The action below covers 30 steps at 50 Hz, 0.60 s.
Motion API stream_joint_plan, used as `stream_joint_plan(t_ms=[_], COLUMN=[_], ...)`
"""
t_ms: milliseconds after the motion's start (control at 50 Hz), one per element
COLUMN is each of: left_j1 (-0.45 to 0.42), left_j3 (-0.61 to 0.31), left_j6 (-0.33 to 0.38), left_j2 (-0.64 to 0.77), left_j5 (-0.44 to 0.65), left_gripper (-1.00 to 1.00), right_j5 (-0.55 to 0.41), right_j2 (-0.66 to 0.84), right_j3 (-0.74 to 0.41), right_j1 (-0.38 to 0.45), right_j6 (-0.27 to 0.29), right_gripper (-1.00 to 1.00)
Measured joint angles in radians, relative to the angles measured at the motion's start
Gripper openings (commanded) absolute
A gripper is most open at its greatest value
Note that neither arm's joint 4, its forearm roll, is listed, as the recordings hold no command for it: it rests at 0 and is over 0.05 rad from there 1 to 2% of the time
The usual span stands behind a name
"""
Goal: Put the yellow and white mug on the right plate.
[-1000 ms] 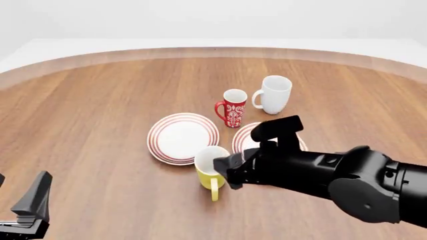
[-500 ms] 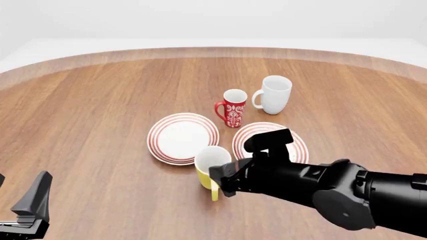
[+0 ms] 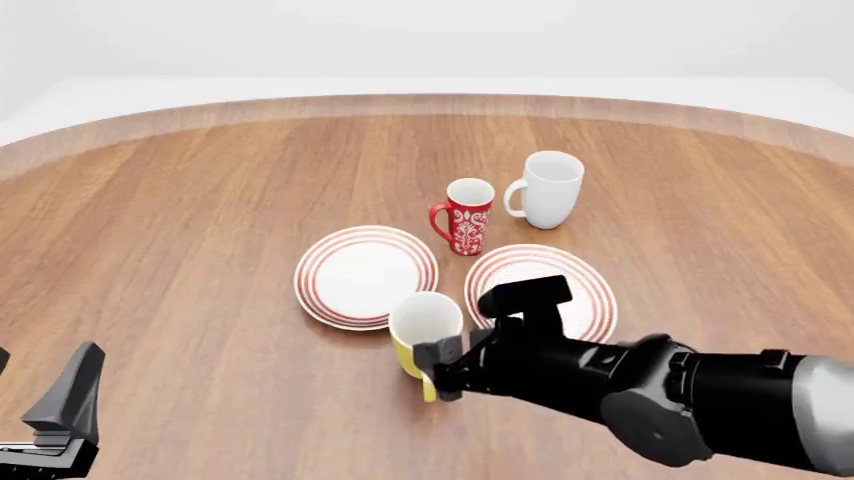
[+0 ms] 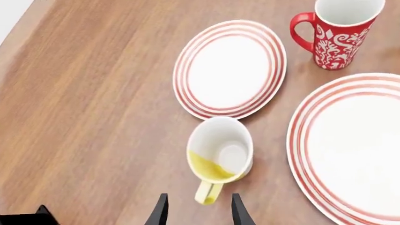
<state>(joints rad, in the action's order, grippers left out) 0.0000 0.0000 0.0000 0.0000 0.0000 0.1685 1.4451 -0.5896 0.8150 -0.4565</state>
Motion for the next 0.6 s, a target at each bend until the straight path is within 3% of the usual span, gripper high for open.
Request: stream_joint_plan(t_ms=[600], left_j1=[0.0], left_j3=[0.0], left_j6=[0.0], left_j2=[0.0], left_j5=[0.0], left_gripper=[1.0], right_j5=[0.144], right_j2=[0.136], right_j3=[0.029], right_j1=[0.007], right_j6=[-0.051], right_gripper=[1.0])
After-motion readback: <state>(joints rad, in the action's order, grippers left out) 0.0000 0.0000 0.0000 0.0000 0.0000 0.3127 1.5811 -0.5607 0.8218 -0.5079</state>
